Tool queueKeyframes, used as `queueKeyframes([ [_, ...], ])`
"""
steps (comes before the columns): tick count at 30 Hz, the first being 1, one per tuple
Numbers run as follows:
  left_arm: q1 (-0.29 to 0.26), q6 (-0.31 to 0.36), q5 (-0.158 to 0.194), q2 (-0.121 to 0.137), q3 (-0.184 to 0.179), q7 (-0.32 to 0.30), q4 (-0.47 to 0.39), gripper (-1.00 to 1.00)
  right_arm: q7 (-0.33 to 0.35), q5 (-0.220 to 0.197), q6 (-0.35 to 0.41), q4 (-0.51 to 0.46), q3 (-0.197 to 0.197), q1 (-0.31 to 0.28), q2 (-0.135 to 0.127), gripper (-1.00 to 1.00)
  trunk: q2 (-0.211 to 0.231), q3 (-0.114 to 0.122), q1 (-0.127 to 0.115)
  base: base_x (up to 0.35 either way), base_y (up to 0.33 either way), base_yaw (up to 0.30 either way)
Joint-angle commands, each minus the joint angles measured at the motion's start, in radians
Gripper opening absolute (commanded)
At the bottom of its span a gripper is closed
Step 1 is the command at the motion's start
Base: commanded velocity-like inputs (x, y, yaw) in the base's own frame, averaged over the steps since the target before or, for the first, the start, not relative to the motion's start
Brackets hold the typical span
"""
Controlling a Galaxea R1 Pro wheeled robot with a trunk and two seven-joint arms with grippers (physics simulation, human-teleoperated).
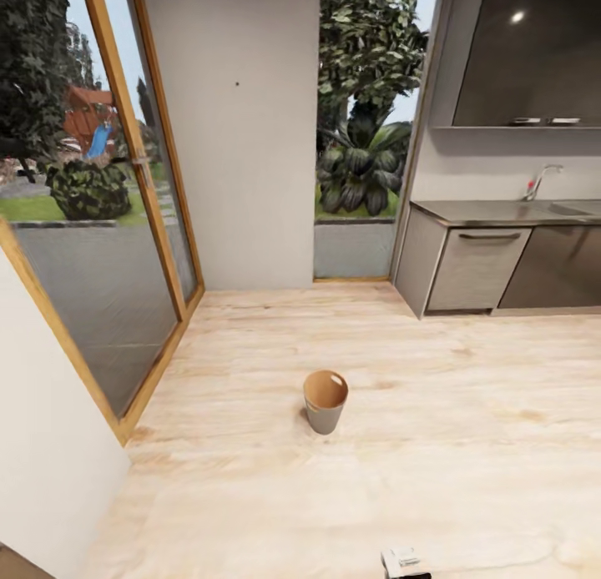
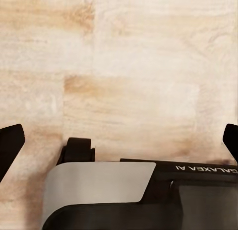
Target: Put the three can of soda from the living room inside the tash can in the kitchen.
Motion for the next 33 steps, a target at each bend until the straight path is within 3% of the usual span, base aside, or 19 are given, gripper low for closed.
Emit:
queueKeyframes([
  [1,0.000,0.000,0.000,0.000,0.000,0.000,0.000,1.00,0.000,0.000,0.000,0.000,0.000,0.000,0.000,1.00,0.000,-0.001,0.000,0.346,-0.101,0.193],
  [33,0.000,-0.001,-0.002,0.000,-0.002,0.000,-0.001,1.00,0.001,-0.007,0.000,-0.006,-0.006,0.000,-0.001,1.00,0.000,-0.042,0.000,0.346,-0.096,0.193],
])
